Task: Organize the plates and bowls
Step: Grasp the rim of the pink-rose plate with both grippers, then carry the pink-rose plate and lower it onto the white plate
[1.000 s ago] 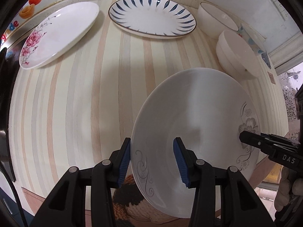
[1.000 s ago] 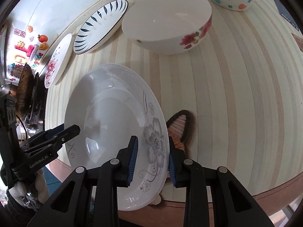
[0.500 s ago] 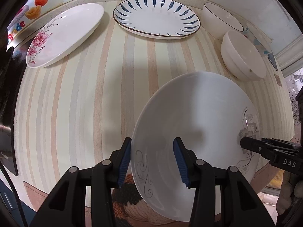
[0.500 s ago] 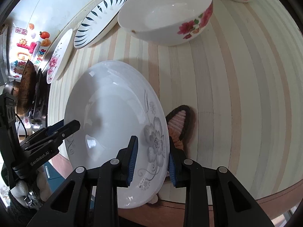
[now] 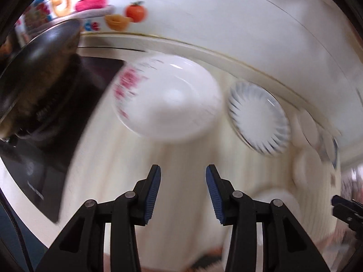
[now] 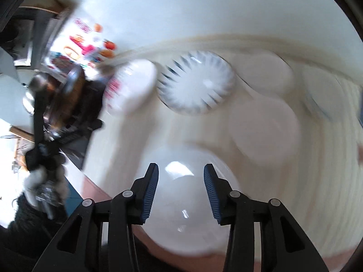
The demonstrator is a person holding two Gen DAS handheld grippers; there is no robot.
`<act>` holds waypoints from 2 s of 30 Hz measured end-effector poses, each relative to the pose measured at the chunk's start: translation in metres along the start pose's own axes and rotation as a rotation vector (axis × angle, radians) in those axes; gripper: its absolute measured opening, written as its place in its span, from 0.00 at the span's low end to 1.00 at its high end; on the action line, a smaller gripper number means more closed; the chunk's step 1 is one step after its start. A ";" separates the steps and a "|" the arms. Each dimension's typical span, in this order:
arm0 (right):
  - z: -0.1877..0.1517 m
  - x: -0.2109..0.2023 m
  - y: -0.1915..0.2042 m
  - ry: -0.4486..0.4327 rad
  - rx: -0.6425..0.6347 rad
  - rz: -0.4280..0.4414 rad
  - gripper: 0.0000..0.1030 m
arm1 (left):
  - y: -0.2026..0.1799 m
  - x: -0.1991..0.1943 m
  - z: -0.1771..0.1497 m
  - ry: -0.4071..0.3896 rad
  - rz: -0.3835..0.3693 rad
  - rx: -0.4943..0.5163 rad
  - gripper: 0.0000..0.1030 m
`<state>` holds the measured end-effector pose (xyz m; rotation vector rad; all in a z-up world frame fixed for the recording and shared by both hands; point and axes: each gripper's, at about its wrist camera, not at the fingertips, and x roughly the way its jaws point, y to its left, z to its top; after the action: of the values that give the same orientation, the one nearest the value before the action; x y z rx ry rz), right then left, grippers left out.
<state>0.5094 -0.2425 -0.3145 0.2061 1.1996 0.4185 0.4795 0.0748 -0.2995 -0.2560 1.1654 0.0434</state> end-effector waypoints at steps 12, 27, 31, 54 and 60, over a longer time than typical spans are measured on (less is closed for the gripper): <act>0.164 0.180 0.075 0.044 0.028 -0.005 0.44 | 0.070 0.086 0.058 0.069 0.102 -0.118 0.38; 0.230 0.275 0.060 0.094 0.050 0.040 0.19 | 0.082 0.111 0.065 0.048 0.016 -0.076 0.32; 0.225 0.270 0.058 0.101 0.028 0.016 0.19 | 0.078 0.107 0.061 0.035 0.013 -0.055 0.30; 0.072 0.081 0.017 -0.031 0.173 0.038 0.18 | 0.006 -0.003 0.000 0.016 -0.154 0.195 0.30; -0.006 0.037 -0.020 -0.024 0.248 0.000 0.18 | -0.038 -0.005 -0.046 0.097 -0.200 0.273 0.30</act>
<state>0.5189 -0.2449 -0.3560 0.4230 1.2269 0.2655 0.4425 0.0284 -0.3050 -0.1322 1.2217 -0.3047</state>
